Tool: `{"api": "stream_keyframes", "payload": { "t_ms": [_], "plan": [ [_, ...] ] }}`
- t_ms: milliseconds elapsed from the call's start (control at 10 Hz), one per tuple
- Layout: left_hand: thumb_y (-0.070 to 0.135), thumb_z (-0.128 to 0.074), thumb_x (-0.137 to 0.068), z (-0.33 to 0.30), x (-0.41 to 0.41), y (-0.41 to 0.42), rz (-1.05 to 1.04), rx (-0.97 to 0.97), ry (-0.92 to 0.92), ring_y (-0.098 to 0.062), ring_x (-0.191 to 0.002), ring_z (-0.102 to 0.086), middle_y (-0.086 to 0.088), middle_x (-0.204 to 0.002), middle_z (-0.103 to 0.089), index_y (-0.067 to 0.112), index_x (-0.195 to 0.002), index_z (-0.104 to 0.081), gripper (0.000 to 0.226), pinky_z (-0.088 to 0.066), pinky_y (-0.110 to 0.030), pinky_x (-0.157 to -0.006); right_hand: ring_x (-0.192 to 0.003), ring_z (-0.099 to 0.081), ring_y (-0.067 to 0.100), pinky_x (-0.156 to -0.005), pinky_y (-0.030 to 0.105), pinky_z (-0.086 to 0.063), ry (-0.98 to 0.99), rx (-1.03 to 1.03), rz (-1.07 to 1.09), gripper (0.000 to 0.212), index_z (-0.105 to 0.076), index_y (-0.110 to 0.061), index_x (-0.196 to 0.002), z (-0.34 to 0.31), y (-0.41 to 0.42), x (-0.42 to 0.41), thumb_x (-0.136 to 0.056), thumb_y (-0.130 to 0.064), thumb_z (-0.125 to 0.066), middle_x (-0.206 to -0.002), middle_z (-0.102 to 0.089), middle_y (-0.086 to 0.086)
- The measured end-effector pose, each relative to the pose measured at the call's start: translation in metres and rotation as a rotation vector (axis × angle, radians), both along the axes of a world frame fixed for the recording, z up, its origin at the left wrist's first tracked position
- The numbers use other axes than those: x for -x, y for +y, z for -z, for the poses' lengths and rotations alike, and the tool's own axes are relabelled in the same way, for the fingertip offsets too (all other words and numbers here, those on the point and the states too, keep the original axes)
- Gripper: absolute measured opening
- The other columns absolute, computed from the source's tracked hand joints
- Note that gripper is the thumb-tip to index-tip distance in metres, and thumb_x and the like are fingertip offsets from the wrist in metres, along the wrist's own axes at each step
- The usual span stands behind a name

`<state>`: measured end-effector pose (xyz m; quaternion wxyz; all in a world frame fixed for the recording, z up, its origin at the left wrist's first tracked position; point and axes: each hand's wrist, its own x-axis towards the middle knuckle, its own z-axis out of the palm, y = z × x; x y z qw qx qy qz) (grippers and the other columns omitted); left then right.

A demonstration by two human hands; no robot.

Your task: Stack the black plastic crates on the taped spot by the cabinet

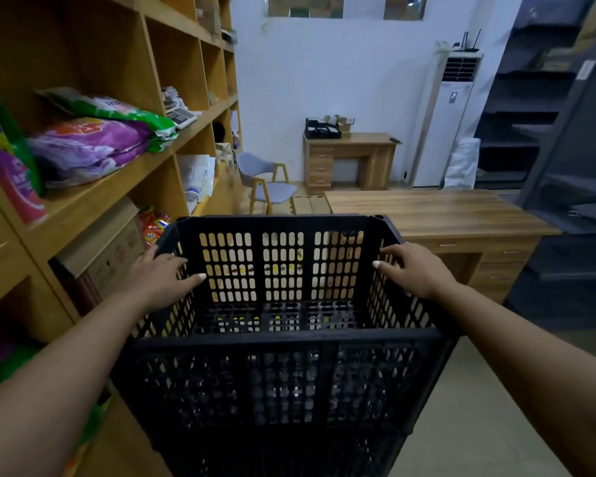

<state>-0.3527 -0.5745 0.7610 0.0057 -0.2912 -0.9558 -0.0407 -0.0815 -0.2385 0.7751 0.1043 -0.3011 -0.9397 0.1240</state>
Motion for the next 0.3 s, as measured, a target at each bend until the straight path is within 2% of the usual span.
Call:
{"api": "stream_keyframes", "payload": {
  "t_ms": [100,200,300],
  "plan": [
    [0.073,-0.034,-0.085,-0.003,-0.015,0.002,0.007,-0.069,-0.021,-0.03,-0.142,-0.027,-0.008,-0.148,-0.043,0.022,-0.14,-0.046,0.076,-0.028,-0.047,-0.11,-0.107,-0.058,0.019,-0.086,0.035,-0.049,0.104,0.077,0.026,0.051,-0.057,-0.02,-0.129,-0.003,-0.012,-0.013,-0.09,-0.052,-0.05,-0.123,-0.063,0.006],
    [0.071,-0.038,-0.085,-0.005,-0.034,0.009,0.014,-0.235,-0.129,-0.03,-0.13,-0.044,-0.011,-0.139,-0.051,0.02,-0.136,-0.05,0.074,-0.04,-0.043,-0.1,-0.111,-0.057,0.019,-0.088,0.035,-0.048,0.154,0.11,0.012,0.047,-0.057,-0.02,-0.13,-0.012,-0.033,-0.031,-0.092,-0.047,-0.051,-0.126,-0.062,0.005],
    [0.078,-0.035,-0.081,-0.01,-0.044,0.017,0.09,-0.285,-0.2,-0.028,-0.124,-0.049,-0.006,-0.135,-0.056,0.023,-0.135,-0.051,0.079,-0.045,-0.045,-0.097,-0.113,-0.057,0.018,-0.089,0.035,-0.047,0.195,0.128,-0.009,0.046,-0.056,-0.021,-0.131,-0.017,-0.055,-0.042,-0.093,-0.047,-0.05,-0.127,-0.061,0.003]
  ]
}}
